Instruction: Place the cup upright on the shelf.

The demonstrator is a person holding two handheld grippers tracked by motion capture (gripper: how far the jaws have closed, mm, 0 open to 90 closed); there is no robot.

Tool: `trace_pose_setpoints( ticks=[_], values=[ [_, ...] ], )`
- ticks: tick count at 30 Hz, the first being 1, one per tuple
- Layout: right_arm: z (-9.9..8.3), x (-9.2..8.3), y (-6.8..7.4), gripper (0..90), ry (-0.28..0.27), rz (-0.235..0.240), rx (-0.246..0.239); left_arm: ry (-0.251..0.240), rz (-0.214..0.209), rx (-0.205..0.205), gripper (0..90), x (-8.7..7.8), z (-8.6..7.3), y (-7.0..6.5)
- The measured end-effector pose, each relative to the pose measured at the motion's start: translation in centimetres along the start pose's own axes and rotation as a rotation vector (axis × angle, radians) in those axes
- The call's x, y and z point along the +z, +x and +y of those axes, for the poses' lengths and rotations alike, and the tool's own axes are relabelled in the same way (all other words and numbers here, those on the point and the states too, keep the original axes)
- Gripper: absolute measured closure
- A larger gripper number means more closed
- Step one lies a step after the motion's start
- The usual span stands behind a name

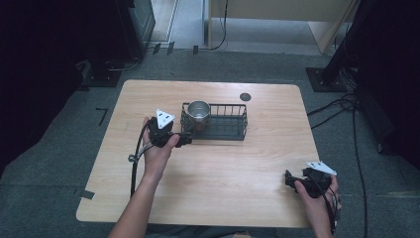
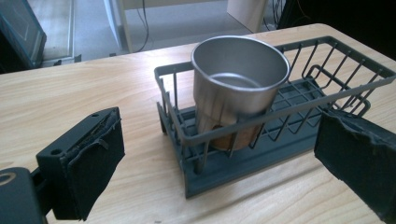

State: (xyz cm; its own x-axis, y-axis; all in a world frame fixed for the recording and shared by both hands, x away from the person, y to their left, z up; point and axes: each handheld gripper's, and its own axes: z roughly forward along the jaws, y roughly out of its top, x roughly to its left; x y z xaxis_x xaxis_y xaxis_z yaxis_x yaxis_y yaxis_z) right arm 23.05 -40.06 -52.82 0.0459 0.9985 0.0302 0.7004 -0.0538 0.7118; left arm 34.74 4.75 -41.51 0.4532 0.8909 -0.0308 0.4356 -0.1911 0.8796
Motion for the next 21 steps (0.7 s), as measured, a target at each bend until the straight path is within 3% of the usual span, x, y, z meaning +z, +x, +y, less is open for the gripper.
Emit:
trace_pose_setpoints(
  ticks=[21],
  values=[
    [0.0,0.0,0.0,0.0,-0.001,0.000,-0.001,0.060,0.069,-0.054,2.1,-2.6,-4.4,4.1]
  ],
)
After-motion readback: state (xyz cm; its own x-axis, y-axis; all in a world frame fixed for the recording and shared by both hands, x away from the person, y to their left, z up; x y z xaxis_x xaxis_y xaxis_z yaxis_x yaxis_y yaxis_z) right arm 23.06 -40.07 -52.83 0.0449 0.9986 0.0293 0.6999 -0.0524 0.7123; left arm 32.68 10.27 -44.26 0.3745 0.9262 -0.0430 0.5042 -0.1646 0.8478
